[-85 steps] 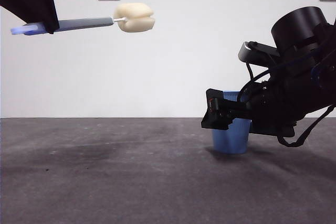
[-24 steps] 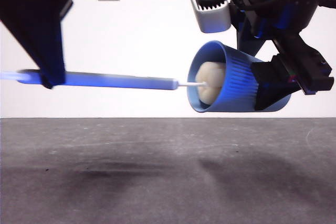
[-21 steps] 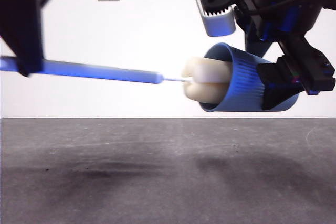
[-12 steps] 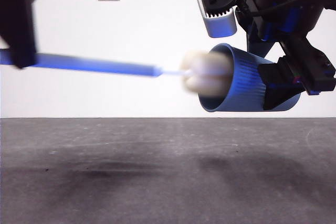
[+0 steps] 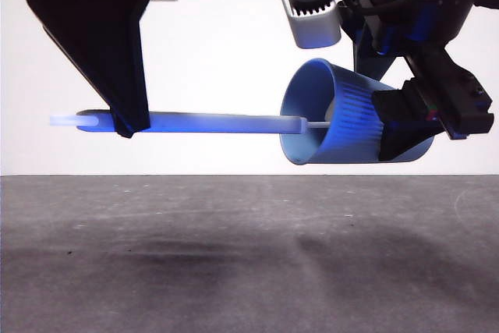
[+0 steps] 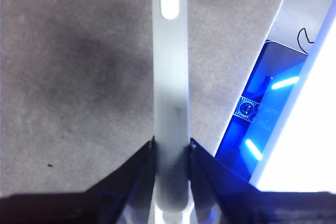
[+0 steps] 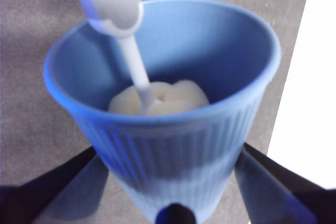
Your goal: Pick up the cup brush,pick up the cup,insert the brush into the cup,clean the cup,put the cup brush back,put the cup back to the fixed position on the table
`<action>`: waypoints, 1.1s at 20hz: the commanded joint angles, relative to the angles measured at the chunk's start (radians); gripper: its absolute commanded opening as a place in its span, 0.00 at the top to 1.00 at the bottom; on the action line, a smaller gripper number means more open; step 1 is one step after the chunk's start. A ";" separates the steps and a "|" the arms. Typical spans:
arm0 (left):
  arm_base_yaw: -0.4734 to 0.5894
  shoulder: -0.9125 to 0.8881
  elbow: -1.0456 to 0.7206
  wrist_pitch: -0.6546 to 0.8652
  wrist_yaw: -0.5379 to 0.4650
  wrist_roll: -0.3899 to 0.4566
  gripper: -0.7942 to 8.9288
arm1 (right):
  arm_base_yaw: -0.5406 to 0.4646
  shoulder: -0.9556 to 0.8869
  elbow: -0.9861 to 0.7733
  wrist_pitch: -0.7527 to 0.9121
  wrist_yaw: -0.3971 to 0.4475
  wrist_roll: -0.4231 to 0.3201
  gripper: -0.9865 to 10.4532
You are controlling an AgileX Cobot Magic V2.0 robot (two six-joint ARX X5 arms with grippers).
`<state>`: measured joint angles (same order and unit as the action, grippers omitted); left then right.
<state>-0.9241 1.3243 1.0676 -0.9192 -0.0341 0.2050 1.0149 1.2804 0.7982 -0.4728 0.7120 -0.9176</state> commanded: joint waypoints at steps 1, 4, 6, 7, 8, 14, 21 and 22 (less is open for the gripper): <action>0.006 -0.012 0.000 -0.023 -0.014 -0.002 0.93 | 0.000 0.002 0.000 0.019 0.002 0.040 0.93; 0.017 -0.054 0.000 -0.073 -0.063 -0.022 0.93 | -0.030 0.002 0.000 0.013 0.004 0.102 0.93; 0.037 -0.098 0.000 -0.118 -0.069 -0.031 0.93 | -0.066 0.000 0.000 0.013 0.017 0.138 0.93; 0.051 -0.121 0.000 -0.142 -0.070 -0.042 0.93 | -0.083 -0.003 0.000 0.013 0.028 0.161 0.93; 0.063 -0.142 0.000 -0.163 -0.070 -0.048 0.93 | -0.100 -0.009 0.000 0.013 0.027 0.176 0.93; 0.169 -0.246 0.000 -0.234 -0.069 -0.066 0.93 | -0.203 -0.126 0.006 0.024 0.027 0.311 0.93; 0.324 -0.255 -0.081 0.052 -0.068 -0.410 0.93 | -0.266 -0.382 0.089 0.014 -0.040 0.637 0.93; 0.332 -0.246 -0.124 0.124 -0.068 -0.456 0.93 | -0.266 -0.414 0.103 0.015 -0.078 0.689 0.93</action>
<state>-0.5934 1.0698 0.9596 -0.8017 -0.1020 -0.1619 0.7483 0.8658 0.8997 -0.4644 0.6357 -0.3172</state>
